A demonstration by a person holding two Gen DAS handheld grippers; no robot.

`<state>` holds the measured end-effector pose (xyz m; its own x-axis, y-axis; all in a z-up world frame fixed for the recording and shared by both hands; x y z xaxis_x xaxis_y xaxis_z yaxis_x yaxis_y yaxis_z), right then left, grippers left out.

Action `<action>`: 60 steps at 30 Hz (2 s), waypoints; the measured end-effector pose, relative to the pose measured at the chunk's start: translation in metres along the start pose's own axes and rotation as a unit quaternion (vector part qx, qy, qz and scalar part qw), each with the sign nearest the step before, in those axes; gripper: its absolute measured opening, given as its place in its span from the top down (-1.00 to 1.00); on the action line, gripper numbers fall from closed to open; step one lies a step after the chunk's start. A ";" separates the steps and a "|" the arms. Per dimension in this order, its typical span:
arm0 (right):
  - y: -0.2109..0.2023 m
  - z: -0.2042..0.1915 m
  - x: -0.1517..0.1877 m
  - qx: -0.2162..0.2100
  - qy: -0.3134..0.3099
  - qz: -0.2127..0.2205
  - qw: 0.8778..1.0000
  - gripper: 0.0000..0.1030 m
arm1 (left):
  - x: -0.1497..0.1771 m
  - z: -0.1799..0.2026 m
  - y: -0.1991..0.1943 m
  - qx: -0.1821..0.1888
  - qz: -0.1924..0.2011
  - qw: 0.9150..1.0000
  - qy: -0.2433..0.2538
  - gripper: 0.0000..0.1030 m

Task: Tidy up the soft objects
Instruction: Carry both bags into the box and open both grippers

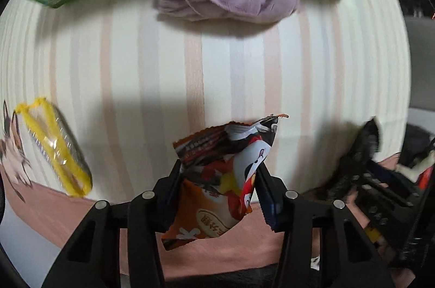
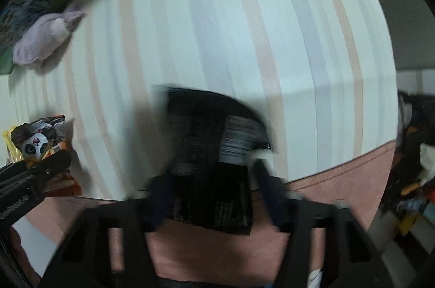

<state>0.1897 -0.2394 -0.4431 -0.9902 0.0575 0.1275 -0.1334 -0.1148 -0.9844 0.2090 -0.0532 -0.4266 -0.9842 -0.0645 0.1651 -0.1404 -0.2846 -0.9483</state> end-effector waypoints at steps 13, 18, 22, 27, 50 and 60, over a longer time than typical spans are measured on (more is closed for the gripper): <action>-0.194 -0.036 -0.016 -0.116 -0.085 0.127 0.982 0.12 | -0.041 0.032 -0.185 0.113 0.139 0.984 0.015 0.09; -0.238 -0.056 -0.081 -0.103 -0.093 0.164 0.977 0.11 | -0.118 0.023 -0.210 0.115 0.143 0.983 -0.006 0.09; -0.232 -0.065 -0.140 -0.105 -0.082 0.140 0.981 0.11 | -0.177 0.001 -0.187 0.150 0.088 0.983 -0.052 0.09; -0.191 -0.075 -0.187 -0.081 -0.071 0.110 0.988 0.12 | -0.216 -0.013 -0.148 0.166 0.028 0.982 -0.091 0.09; -0.128 -0.108 -0.222 0.016 -0.119 0.046 0.992 -0.46 | -0.221 -0.009 -0.095 0.140 -0.046 0.986 -0.075 -0.71; -0.152 -0.108 -0.208 0.018 -0.116 0.067 0.991 -1.00 | -0.195 -0.002 -0.155 0.082 0.037 0.995 -0.038 -0.96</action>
<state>0.4208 -0.1271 -0.3326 -0.9814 -0.1903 0.0240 0.0033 -0.1417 -0.9899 0.4223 0.0054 -0.3124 -0.9792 -0.1619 0.1226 -0.0420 -0.4289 -0.9024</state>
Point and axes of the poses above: each gripper's, at about its wrist camera, not at the fingertips, and y roughly the way its jaws point, z to its right, x to its underside, the point moved 1 cm from there along y, roughly the way its jaws point, and after that the axes turned 8 degrees about x, right-handed, at the moved point
